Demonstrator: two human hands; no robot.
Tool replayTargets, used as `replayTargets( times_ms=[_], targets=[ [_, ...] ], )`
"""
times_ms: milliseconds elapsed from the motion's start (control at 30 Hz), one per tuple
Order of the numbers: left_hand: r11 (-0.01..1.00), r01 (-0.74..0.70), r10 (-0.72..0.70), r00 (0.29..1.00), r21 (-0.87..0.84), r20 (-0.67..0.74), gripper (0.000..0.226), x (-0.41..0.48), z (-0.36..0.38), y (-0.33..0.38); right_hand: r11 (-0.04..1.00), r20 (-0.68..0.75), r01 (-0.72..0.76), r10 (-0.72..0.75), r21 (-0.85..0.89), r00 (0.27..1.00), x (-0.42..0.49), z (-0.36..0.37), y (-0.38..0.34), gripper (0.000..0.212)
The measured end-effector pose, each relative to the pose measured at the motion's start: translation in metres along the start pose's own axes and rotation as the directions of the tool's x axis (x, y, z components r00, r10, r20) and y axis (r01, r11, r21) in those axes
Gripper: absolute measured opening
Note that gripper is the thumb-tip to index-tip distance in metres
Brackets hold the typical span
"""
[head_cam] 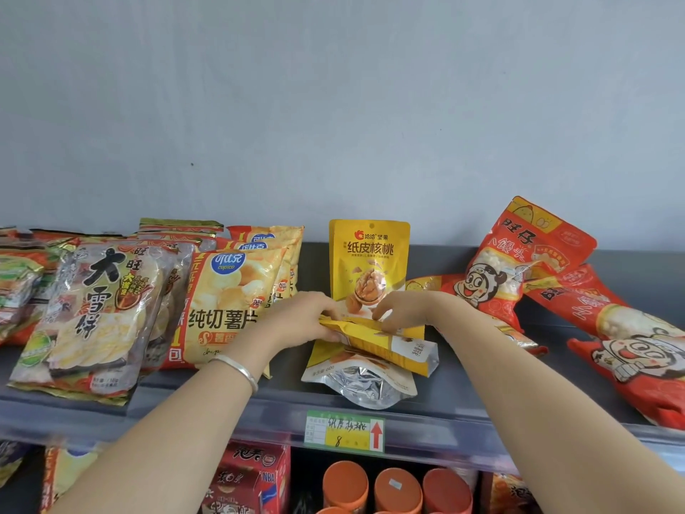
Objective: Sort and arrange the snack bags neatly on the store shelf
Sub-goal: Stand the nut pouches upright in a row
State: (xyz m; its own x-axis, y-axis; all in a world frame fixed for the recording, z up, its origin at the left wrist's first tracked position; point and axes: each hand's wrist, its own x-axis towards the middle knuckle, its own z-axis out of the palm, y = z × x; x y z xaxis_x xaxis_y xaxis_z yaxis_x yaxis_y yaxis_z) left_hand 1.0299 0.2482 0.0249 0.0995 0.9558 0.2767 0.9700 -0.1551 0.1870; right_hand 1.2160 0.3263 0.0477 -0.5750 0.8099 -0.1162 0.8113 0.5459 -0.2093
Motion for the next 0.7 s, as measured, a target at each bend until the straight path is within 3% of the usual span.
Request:
replayTargets(
  times_ms=[100,167,333,400,467,533,600,667,700],
  targets=[
    [0.973,0.025,0.011,0.988,0.229,-0.153,0.033,-0.002,-0.001,0.002,0.999,0.046,-0.001,-0.002,0.048,0.999,-0.006,-0.006,0.001,0.049],
    [0.980,0.040,0.012,0.966,0.196,-0.258,0.030,-0.002,-0.002,0.003,0.983,0.083,-0.022,0.007,0.183,0.997,-0.010,-0.011,0.000,0.051],
    [0.973,-0.011,-0.122,0.825,-0.232,-0.551,0.024,0.007,0.007,0.003,0.938,0.092,-0.143,0.120,0.316,0.989,-0.018,-0.016,-0.004,0.078],
    [0.907,-0.026,-0.252,0.765,-0.420,-0.593,0.043,0.010,0.013,0.009,0.912,0.087,-0.175,0.154,0.370,0.984,-0.017,-0.013,-0.002,0.081],
    [0.830,0.023,-0.388,0.742,-0.558,-0.547,0.070,0.013,0.019,0.015,0.886,0.073,-0.190,0.176,0.423,0.982,-0.015,-0.010,0.000,0.083],
    [0.686,0.103,-0.524,0.756,-0.720,-0.392,0.097,0.020,0.029,0.016,0.875,0.062,-0.190,0.182,0.446,0.981,-0.016,-0.009,0.001,0.080],
    [0.366,0.177,-0.601,0.794,-0.914,-0.087,0.110,0.024,0.035,0.015,0.891,0.042,-0.177,0.175,0.418,0.984,-0.016,-0.010,-0.001,0.075],
    [-0.009,0.221,-0.502,0.842,-0.975,0.196,0.084,0.023,0.038,0.021,0.920,0.010,-0.152,0.159,0.362,0.987,-0.015,-0.011,-0.006,0.069],
    [-0.109,0.233,-0.441,0.860,-0.966,0.257,0.064,0.021,0.035,0.029,0.939,-0.031,-0.116,0.133,0.323,0.991,-0.017,-0.011,-0.008,0.063]
  ],
)
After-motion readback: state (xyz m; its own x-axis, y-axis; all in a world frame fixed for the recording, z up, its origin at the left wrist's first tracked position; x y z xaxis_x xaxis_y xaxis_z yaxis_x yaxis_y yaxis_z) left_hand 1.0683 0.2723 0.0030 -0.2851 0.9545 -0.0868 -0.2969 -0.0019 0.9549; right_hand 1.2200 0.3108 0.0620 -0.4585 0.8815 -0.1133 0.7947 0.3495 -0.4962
